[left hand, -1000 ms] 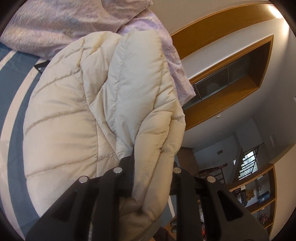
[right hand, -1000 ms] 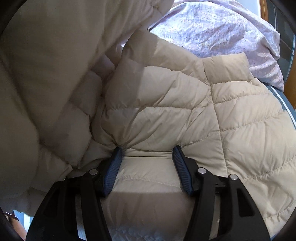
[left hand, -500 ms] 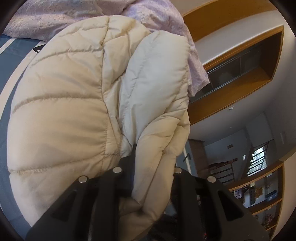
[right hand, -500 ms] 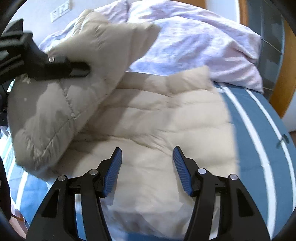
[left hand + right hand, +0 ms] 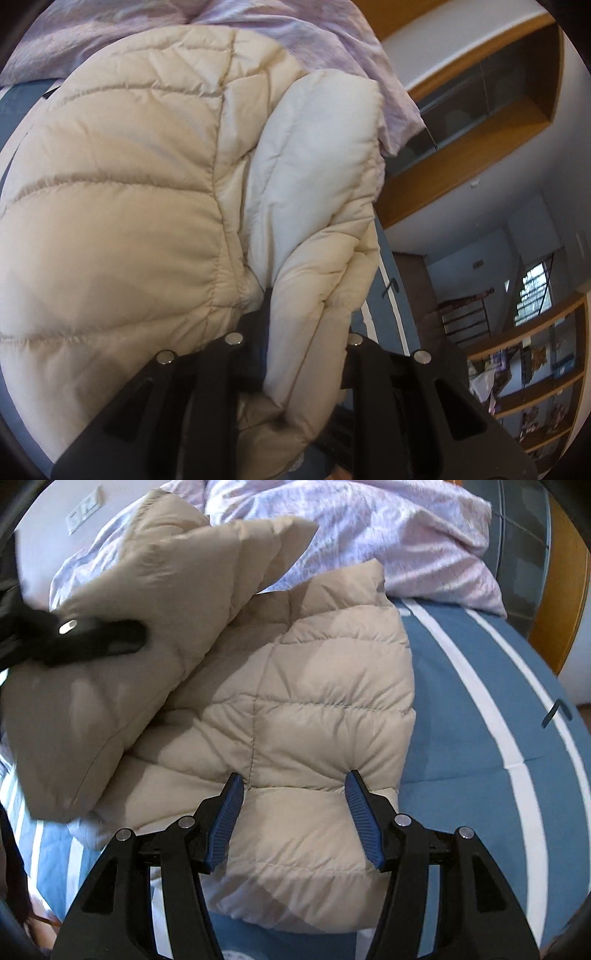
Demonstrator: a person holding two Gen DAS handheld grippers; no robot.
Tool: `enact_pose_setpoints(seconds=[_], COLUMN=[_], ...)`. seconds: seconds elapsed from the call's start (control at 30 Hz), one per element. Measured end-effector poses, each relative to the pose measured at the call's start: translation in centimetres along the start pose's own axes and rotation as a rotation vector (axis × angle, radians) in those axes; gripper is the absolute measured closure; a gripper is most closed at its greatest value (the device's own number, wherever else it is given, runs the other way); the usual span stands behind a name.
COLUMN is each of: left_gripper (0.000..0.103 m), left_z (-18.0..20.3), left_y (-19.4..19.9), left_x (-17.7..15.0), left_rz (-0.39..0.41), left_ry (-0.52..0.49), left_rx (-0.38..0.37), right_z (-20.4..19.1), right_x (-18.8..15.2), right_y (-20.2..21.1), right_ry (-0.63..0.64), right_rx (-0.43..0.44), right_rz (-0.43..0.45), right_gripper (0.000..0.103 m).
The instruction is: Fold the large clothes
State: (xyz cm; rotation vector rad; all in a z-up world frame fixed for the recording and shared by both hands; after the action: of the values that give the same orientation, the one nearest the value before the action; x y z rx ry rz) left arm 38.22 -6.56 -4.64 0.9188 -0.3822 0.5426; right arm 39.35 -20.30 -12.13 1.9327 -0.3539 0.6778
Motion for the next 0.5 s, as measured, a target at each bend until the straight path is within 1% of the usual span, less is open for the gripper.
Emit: enact_pose_setpoints(seconds=[0.17,0.23,0.33,0.37,0.4,0.43,0.47,0.5], left_gripper=[0.084,0.083,0.074,0.069,0.062,0.058,0.049,0.042], left_z=[1.4,1.6,1.4,1.4,1.5,1.8,1.9,2.1], left_y=[-1.0,-1.4,-0.7,-0.4,-0.2,0.0,0.5,0.9], left_x=[-1.3,-1.6,-1.7,-1.7,-1.5,-1.2,-1.0,-0.9], left_rz=[-0.036,-0.050,-0.057,-0.059,-0.059,-0.058,-0.053,-0.042], left_ry=[-0.035,-0.047,-0.052,-0.050,-0.050,-0.050,-0.050,-0.048], left_rx=[-0.013,0.004,0.006,0.001,-0.004,-0.006,-0.007,-0.005], right_z=[0.7,0.7,0.6,0.5,0.5,0.5,0.6,0.6], right_x=[0.1,0.0,0.0,-0.2,-0.2,-0.2,-0.1,-0.1], right_y=[-0.4,-0.4,-0.4,-0.3,-0.3,-0.3,-0.3,-0.4], right_ry=[-0.019,-0.018,-0.017,-0.016,-0.017,-0.019,-0.019,-0.020], right_rx=[0.010,0.010,0.007,0.006,0.006,0.006,0.006,0.004], right_rz=[-0.002,0.000,0.002,0.003,0.003,0.003,0.002,0.002], right_gripper=[0.044,0.044,0.044,0.044,0.044,0.044,0.044,0.044])
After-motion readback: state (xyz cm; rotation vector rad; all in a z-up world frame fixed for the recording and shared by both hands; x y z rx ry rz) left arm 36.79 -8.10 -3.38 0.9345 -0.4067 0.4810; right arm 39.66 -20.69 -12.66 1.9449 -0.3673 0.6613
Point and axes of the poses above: each gripper's, at about its wrist camera, not at the fingertips, and y roughly against the way its jaws point, z to its right, x to its top, the point moved 6 cm from there along -y, roughly the way its jaws point, and after that the axes turned 6 degrees about -y, right-handed, at the moved point
